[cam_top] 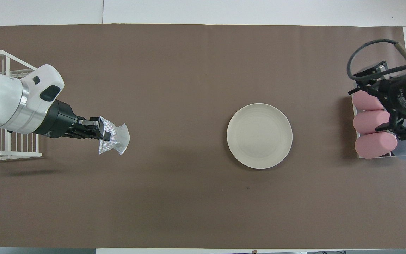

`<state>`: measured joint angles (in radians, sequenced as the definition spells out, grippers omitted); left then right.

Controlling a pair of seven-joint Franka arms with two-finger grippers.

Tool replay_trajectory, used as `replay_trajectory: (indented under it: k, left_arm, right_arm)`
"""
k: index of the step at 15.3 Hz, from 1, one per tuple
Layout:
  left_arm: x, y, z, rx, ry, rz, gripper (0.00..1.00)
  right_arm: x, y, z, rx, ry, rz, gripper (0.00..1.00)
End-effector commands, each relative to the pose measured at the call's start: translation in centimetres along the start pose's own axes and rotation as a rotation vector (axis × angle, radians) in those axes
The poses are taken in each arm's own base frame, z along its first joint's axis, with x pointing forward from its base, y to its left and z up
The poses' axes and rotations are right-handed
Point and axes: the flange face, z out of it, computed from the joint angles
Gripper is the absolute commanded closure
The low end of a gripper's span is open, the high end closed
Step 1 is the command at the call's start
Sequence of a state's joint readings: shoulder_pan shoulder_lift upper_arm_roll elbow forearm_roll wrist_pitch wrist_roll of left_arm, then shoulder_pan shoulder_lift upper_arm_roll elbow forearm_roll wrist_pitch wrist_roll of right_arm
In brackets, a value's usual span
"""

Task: Wipe plate with sponge

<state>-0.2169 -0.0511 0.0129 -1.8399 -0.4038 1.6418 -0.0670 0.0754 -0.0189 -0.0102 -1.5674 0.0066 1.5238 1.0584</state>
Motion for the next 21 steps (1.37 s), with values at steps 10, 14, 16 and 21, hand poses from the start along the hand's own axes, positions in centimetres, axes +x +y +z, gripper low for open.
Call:
replay_trajectory:
  k: [10, 14, 16, 21]
  left_arm:
    - [0.7, -1.8, -6.1, 0.790, 0.124, -0.138, 1.00]
    - [3.4, -4.4, -4.8, 1.036, 0.133, -0.170, 1.00]
    - [5.3, -6.2, -3.1, 1.134, 0.125, -0.197, 1.00]
    - [8.6, -12.3, 0.2, 1.373, 0.076, -0.229, 1.00]
  right_arm:
    - [3.0, 6.5, -1.9, -0.119, -0.028, -0.622, 0.00]
    - [2.8, 5.6, -0.6, -0.074, -0.035, -0.688, 0.00]
    - [4.1, 6.1, 0.2, -0.057, -0.067, -0.749, 0.00]
    - [5.9, 7.7, 0.9, -0.018, -0.102, -0.820, 0.00]
